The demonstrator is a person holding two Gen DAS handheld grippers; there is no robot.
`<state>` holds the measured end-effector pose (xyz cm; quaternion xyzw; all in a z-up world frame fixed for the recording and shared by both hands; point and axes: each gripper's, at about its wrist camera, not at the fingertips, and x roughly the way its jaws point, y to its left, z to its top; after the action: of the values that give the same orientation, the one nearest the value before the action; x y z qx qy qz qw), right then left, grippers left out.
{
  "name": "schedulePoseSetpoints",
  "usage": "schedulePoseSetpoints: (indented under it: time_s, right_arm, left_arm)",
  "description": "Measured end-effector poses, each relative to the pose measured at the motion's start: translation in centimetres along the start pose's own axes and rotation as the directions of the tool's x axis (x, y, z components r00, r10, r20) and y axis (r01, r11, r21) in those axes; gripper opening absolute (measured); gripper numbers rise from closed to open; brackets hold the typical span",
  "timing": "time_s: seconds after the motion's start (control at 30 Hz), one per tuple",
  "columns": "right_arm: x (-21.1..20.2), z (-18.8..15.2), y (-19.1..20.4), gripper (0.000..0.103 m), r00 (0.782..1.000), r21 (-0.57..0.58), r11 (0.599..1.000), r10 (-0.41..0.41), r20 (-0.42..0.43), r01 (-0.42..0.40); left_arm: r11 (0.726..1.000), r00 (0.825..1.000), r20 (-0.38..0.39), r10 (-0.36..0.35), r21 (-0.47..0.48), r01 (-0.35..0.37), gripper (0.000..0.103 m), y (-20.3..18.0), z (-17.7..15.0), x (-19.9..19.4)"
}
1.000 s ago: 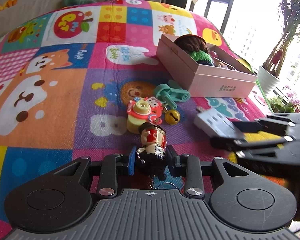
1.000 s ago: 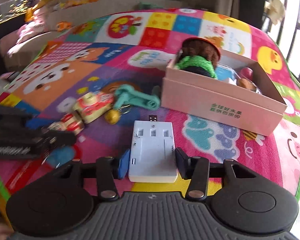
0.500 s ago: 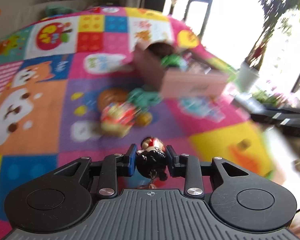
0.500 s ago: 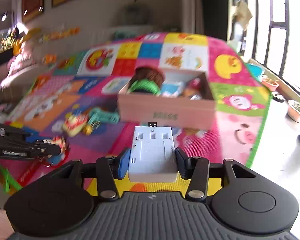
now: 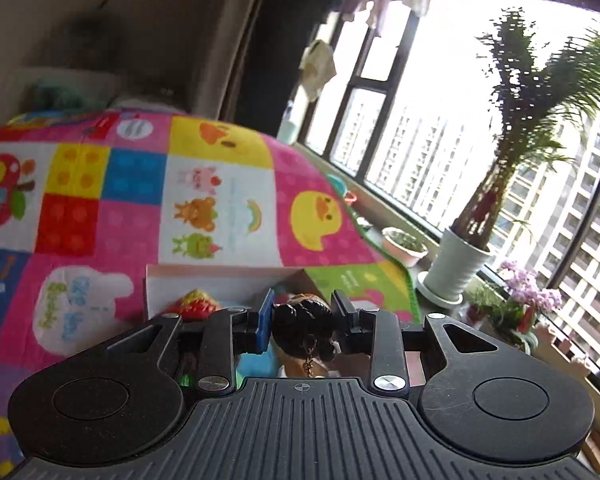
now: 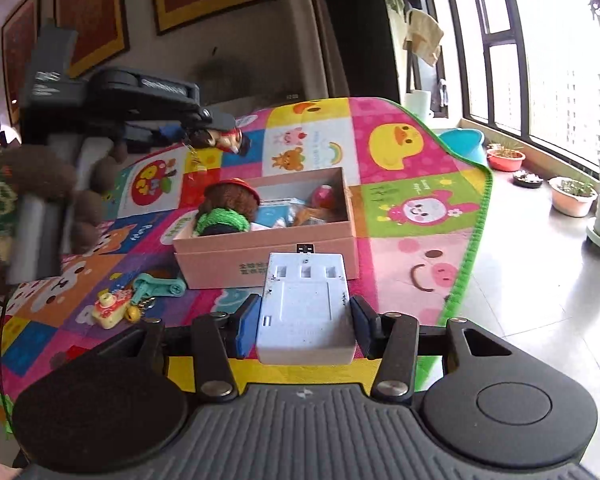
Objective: Organize objects
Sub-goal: 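Carry the figurine into the pink box with the left tool while the right tool carries the charger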
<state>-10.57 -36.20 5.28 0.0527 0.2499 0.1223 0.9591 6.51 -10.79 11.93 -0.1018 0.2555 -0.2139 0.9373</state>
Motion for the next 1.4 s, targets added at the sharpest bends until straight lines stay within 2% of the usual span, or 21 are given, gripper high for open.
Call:
schedulePoseSetpoints:
  time_s: [0.1,0.23,0.4,0.5,0.57,0.6,0.67,0.77,0.87,0.93,1.0,1.17,1.33,1.4]
  right_arm:
    - [-0.5,-0.2,-1.0,0.047,1.0,0.003,1.0,-0.021,0.007,0.021]
    - [0.8,-0.3,-2.1,0.047,0.999,0.036,0.998,-0.04,-0.029,0.041]
    - [2.3,0.3,-1.1,0.047,0.999,0.045,0.999,-0.019,-0.046,0.021]
    - [2.3,0.4,-0.4,0.047,0.999,0.029,1.0,-0.004,-0.044,0.006]
    - [2.2,0.2,-0.2,0.047,0.999,0.018,1.0,0.007,-0.053,-0.006]
    - [2.2,0.0,-0.1,0.047,0.998,0.011,1.0,0.014,-0.059,-0.013]
    - [2.3,-0.5,0.1,0.047,0.997,0.001,1.0,0.017,-0.074,-0.017]
    - [2.8,-1.5,0.1,0.047,0.994,0.008,0.999,0.036,-0.104,-0.035]
    - [3.6,-2.3,0.3,0.048,0.991,0.011,0.999,0.043,-0.129,-0.042]
    - [4.0,-2.7,0.5,0.048,0.989,0.009,0.999,0.048,-0.141,-0.047]
    - [4.3,-2.8,0.8,0.048,0.987,0.007,0.998,0.057,-0.151,-0.057]
    - [4.6,-3.2,1.2,0.048,0.981,-0.021,0.997,0.063,-0.181,-0.068]
    - [5.4,-3.3,1.7,0.049,0.979,-0.09,0.994,0.045,-0.201,-0.064]
    - [5.8,-3.3,2.1,0.049,0.979,-0.121,0.991,0.036,-0.199,-0.061]
  left_arm:
    - [1.0,1.0,-0.019,0.015,-0.004,-0.015,0.035,1.0,-2.3,-0.1]
    - [1.0,1.0,0.006,0.011,0.019,-0.011,0.034,2.1,-4.4,-2.3]
    - [0.999,1.0,0.012,-0.009,-0.053,0.01,0.034,4.2,-4.1,-2.5]
    - [0.996,0.999,-0.002,-0.036,-0.082,0.035,0.028,4.7,-3.1,-2.7]
    - [0.996,0.996,-0.042,-0.082,-0.034,0.08,0.028,4.3,-2.9,-3.4]
    - [0.994,0.992,-0.068,-0.102,0.021,0.103,0.028,3.6,-3.3,-3.8]
    - [0.97,0.982,-0.131,-0.138,0.18,0.161,0.029,2.2,-4.7,-4.9]
    - [0.902,0.966,-0.234,-0.115,0.384,0.2,0.03,0.4,-8.2,-6.6]
    - [0.84,0.953,-0.297,-0.061,0.501,0.21,0.034,-0.3,-10.9,-7.4]
    - [0.815,0.947,-0.321,-0.012,0.546,0.195,0.034,-0.5,-11.8,-6.9]
    - [0.816,0.937,-0.349,0.018,0.547,0.188,0.034,-0.4,-12.2,-5.8]
    - [0.824,0.895,-0.446,0.012,0.511,0.244,0.036,-0.6,-12.7,-2.5]
    - [0.886,0.879,-0.476,-0.035,0.392,0.248,0.034,-0.2,-11.3,-1.8]
    - [0.902,0.882,-0.463,-0.085,0.339,0.265,0.034,-0.2,-9.7,-2.2]
